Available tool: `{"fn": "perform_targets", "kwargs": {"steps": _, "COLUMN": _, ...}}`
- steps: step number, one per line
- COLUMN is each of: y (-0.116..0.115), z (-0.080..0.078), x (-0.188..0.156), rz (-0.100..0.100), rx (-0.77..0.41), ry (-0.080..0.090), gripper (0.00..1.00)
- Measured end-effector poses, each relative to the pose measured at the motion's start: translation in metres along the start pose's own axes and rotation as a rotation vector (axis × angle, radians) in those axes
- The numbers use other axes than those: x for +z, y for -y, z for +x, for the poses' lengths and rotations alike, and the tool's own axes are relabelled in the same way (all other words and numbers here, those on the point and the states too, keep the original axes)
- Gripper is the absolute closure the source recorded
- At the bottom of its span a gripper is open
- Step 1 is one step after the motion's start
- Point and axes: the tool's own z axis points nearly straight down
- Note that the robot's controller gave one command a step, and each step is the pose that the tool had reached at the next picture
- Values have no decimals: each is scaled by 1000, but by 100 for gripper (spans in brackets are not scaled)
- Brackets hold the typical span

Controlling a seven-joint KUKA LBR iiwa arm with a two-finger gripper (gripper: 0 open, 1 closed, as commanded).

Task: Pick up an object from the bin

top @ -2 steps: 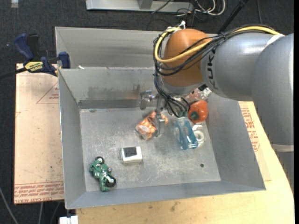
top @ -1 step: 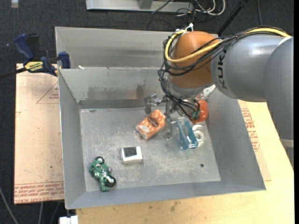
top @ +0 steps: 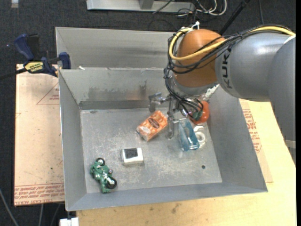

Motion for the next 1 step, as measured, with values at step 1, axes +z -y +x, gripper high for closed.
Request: {"fn": "perform_targets", "kwargs": {"steps": 1, "y": -7, "z": -3, "x": 42, "rz": 0, "rx": -149, "ry": -1, "gripper": 0}}
